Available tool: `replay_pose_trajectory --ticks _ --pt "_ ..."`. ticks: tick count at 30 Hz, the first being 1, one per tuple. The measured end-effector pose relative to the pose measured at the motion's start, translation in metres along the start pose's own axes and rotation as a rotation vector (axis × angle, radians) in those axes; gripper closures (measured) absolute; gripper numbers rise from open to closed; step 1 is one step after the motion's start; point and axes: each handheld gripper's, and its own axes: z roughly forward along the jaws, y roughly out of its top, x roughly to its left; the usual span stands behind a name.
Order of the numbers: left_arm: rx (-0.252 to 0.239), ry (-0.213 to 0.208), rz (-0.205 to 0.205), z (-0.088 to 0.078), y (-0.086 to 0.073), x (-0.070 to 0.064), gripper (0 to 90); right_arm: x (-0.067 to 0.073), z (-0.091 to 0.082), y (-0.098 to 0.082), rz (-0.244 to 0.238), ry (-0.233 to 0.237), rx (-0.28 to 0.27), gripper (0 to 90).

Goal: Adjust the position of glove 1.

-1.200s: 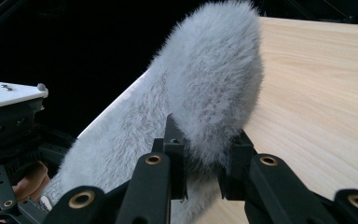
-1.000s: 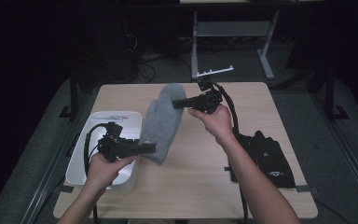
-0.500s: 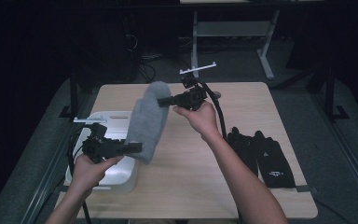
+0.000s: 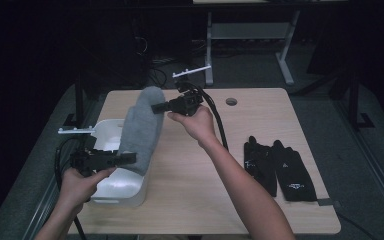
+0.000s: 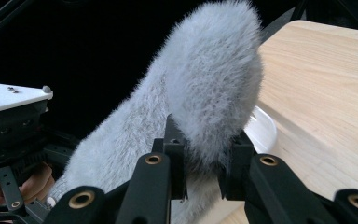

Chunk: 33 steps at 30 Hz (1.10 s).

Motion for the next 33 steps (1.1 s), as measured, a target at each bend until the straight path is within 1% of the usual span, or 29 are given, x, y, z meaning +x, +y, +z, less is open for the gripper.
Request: replay_pose_trajectory --ticks 2,3,16,26,27,33 --pt "-0.002 0.004 0.0 -0.004 -0.001 0.004 43.2 0.001 0.004 0.002 0.0 0.004 0.006 75.7" --pt "-0.003 0.006 -0.009 -0.006 -0.002 0.005 43.2 0.002 0.008 0.003 0.002 0.008 0.008 75.7" --pt "-0.028 0.037 -0.047 -0.025 -0.012 0.023 43.0 0.011 0.039 0.011 -0.011 0.033 0.034 75.7" --pt "-0.028 0.056 -0.069 -0.028 -0.022 0.035 42.7 0.008 0.061 0.009 -0.005 0.051 0.054 75.7" --pt "-0.028 0.058 -0.078 -0.028 -0.023 0.036 42.7 0.008 0.062 0.009 -0.005 0.054 0.058 75.7" --pt "-0.023 0.065 -0.092 -0.03 -0.028 0.043 42.7 0.007 0.075 0.007 0.004 0.062 0.07 75.8"
